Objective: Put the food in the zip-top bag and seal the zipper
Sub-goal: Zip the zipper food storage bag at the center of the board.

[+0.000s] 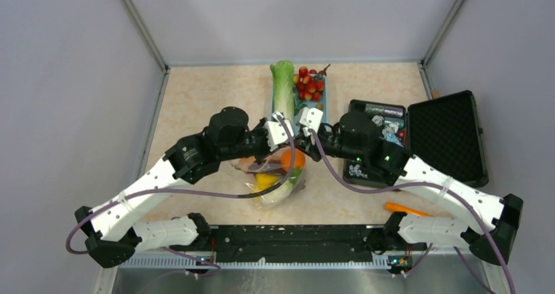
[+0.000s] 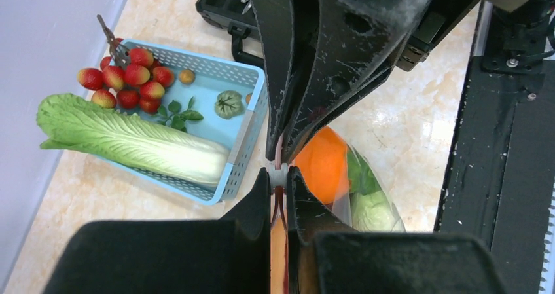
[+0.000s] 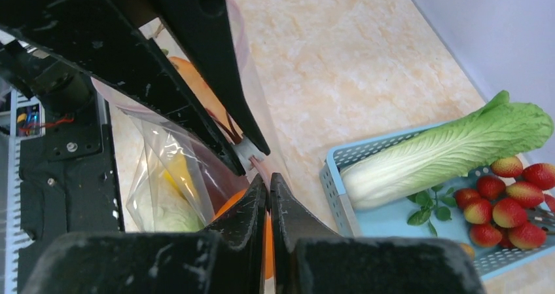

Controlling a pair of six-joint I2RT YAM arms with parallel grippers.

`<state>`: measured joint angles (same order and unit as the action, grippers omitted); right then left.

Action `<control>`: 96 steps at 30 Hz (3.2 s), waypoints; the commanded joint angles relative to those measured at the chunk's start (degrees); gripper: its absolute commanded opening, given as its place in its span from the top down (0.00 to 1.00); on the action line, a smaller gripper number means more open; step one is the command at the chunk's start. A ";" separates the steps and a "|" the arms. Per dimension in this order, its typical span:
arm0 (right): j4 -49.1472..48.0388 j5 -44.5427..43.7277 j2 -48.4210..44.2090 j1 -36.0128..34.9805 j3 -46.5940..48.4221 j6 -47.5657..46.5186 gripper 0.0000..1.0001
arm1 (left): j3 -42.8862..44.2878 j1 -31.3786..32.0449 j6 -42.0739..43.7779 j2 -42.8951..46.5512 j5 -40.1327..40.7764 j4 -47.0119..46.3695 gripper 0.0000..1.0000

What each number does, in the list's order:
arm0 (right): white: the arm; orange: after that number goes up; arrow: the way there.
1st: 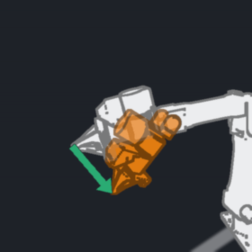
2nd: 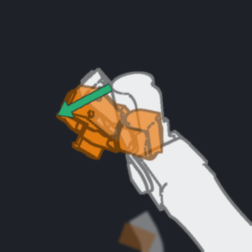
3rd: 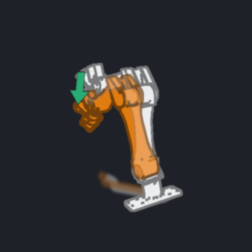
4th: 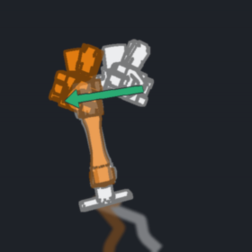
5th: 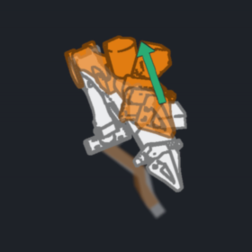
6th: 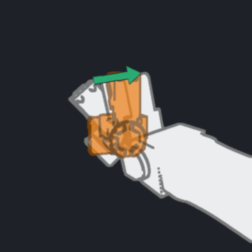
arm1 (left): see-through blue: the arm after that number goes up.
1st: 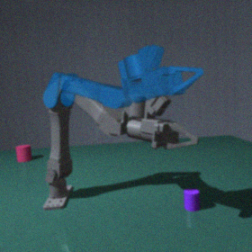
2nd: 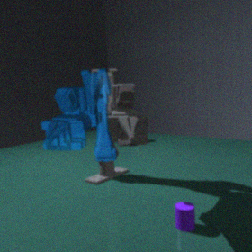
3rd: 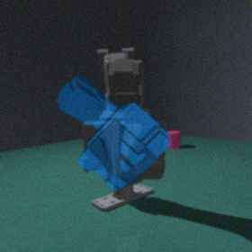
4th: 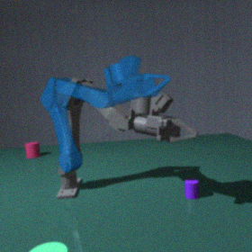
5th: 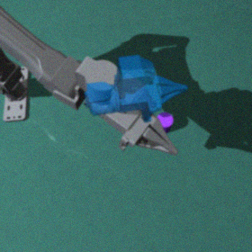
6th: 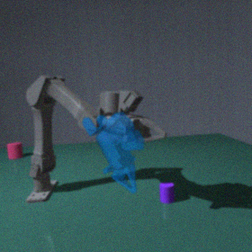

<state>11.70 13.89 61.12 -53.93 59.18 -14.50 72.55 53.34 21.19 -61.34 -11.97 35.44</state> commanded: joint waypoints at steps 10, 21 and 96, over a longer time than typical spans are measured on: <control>-5.59 -5.14 -2.90 0.16 -0.62 2.75 1.00 | -2.67 0.18 1.41 5.04 5.90 4.23 1.00; -2.61 7.03 -1.36 0.17 1.11 -1.20 0.52 | -1.65 0.18 0.34 6.31 0.94 0.78 1.00; -6.61 -9.06 -3.73 10.60 -3.23 13.01 1.00 | -10.54 0.18 -12.58 24.66 32.48 13.66 0.78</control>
<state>9.19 6.55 57.39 -44.60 55.75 -2.31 62.43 53.67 8.99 -37.91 16.91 47.99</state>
